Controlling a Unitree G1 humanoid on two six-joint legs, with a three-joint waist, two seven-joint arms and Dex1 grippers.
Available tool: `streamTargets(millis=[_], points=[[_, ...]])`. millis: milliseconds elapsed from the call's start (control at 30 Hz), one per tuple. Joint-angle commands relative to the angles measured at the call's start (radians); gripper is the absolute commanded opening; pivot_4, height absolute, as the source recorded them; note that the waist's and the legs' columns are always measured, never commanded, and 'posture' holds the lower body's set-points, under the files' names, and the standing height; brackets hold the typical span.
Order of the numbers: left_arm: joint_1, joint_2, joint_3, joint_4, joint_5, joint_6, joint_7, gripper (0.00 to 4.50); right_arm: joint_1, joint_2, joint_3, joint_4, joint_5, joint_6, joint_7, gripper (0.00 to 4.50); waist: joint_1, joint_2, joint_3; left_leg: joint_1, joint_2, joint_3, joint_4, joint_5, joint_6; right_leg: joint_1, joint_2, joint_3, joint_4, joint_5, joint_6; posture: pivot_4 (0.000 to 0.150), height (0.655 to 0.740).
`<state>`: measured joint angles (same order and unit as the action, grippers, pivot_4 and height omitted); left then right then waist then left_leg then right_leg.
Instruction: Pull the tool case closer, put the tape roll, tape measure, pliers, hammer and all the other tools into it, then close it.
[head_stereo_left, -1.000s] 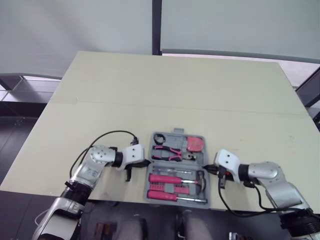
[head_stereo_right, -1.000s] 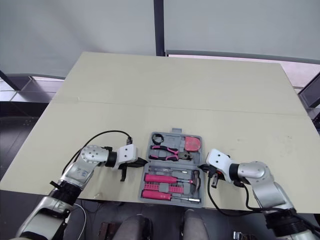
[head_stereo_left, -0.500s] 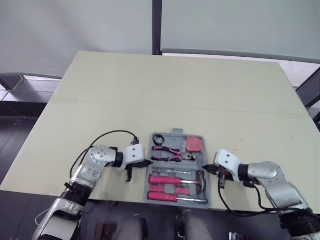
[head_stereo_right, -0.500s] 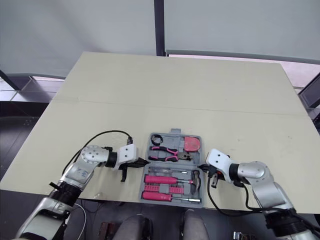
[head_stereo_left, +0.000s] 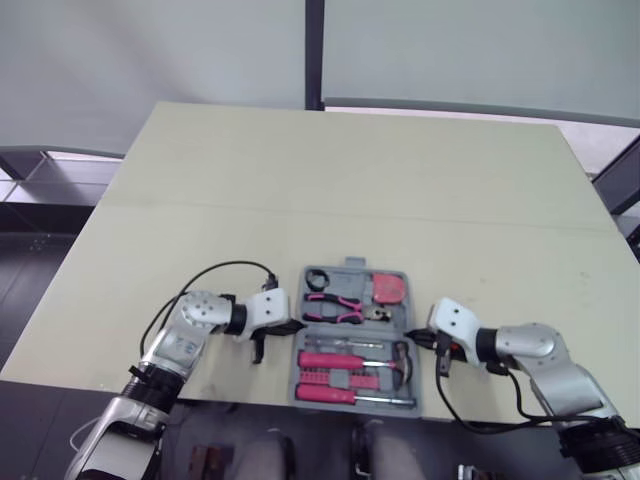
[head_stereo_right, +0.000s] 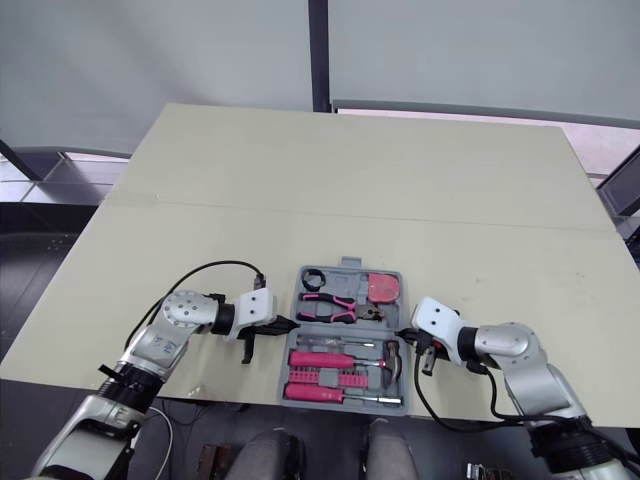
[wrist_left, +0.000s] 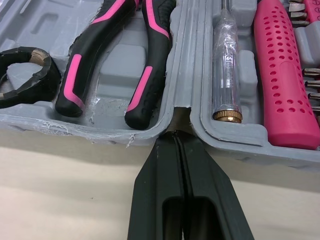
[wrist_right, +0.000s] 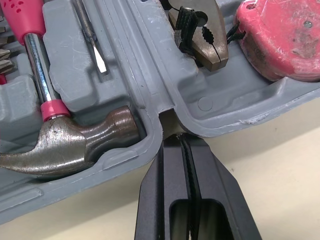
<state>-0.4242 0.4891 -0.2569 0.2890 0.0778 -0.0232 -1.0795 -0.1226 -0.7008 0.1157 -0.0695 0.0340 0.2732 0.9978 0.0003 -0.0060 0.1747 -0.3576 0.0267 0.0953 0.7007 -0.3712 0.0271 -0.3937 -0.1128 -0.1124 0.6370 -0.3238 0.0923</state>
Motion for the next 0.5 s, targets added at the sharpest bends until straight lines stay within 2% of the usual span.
streamTargets(millis=[33,167,333,433,500], points=[[0.004,-0.012,-0.013,-0.032,-0.025,-0.017,-0.002,0.04,-0.007,0.006,0.002,-0.034,0.016,-0.011,-0.011,0.06,0.000,0.000,0.000,0.000,0.000,0.000,0.000,0.000,0.000,0.000,0.000,0.000,0.000,0.000,0.000,0.150,0.7400],[0.003,0.006,-0.001,-0.021,-0.017,-0.028,0.007,0.04,-0.007,-0.019,0.001,-0.023,-0.024,-0.030,-0.026,0.06,0.000,0.000,0.000,0.000,0.000,0.000,0.000,0.000,0.000,0.000,0.000,0.000,0.000,0.000,0.000,0.150,0.7400],[0.009,0.101,0.030,-0.014,-0.001,-0.122,0.002,0.04,0.015,-0.086,-0.020,-0.034,-0.072,-0.050,-0.040,0.06,-0.001,0.000,0.000,0.000,0.000,0.000,0.000,0.000,0.000,0.000,-0.001,0.002,0.000,0.000,0.000,0.150,0.7400],[0.048,0.160,0.062,-0.114,-0.081,-0.130,-0.055,0.04,0.050,-0.138,-0.047,-0.082,-0.088,-0.079,-0.052,0.06,-0.002,0.000,0.000,0.000,0.000,0.000,-0.001,0.000,0.000,0.000,-0.001,0.004,-0.001,0.000,0.000,0.150,0.7400],[0.092,0.177,0.096,-0.225,-0.216,-0.062,-0.128,0.04,0.080,-0.140,-0.102,-0.139,-0.021,-0.011,-0.043,0.06,-0.001,0.000,0.000,0.000,0.000,0.000,-0.001,0.000,0.000,0.000,-0.001,0.005,-0.002,0.000,0.000,0.150,0.7400]])
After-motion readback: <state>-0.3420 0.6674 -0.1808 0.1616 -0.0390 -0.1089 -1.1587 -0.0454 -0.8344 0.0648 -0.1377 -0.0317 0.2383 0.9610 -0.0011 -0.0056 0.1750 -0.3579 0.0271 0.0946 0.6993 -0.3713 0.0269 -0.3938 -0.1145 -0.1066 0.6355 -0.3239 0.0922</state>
